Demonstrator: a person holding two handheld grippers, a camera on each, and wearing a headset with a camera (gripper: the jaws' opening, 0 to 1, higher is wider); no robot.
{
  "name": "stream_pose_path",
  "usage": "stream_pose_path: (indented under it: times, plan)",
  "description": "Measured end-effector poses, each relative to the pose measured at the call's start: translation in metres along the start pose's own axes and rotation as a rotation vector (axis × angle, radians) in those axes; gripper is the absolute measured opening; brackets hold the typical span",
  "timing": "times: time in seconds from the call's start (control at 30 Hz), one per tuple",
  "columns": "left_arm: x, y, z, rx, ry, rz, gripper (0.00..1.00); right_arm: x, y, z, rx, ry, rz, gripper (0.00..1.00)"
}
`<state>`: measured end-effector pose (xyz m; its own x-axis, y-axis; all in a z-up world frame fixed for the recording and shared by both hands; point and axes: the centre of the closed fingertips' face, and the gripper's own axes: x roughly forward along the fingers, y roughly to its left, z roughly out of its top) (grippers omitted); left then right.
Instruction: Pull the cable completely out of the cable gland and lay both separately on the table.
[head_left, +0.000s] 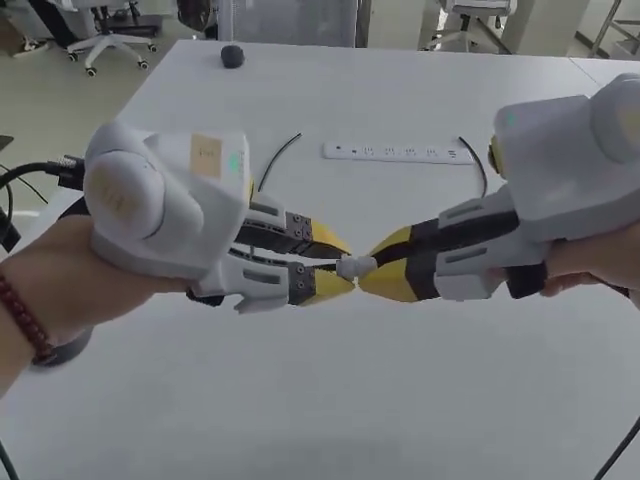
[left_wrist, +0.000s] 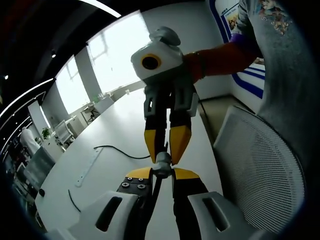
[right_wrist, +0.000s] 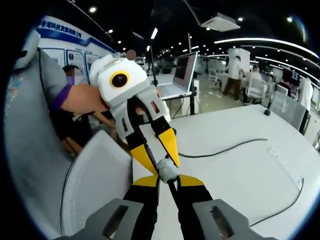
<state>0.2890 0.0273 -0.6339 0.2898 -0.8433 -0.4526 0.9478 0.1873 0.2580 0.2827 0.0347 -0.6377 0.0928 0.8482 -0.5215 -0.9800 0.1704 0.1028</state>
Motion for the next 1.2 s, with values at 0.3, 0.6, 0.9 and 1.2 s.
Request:
stream_pose_path:
  times: [0.3,0.6,0.9,1.2]
  plan:
    - [0.0,-0.001,0.001,0.033,0.008,0.006,0.15,-0.002,-0.001,0.007,0.14,-0.064,0.054,0.09]
    - [-0.001,-0.004,-0.002,0.012,0.007,-0.004,0.15,0.002,0.002,0.005,0.143,-0.048,0.079,0.08]
    - [-0.003,-0.007,-0.003,-0.094,-0.012,-0.026,0.15,0.004,0.008,0.003,0.044,-0.027,0.083,0.07]
    - [-0.001,-0.009,-0.01,-0.278,-0.001,-0.044,0.15,0.008,0.009,-0.001,-0.087,-0.002,0.053,0.07]
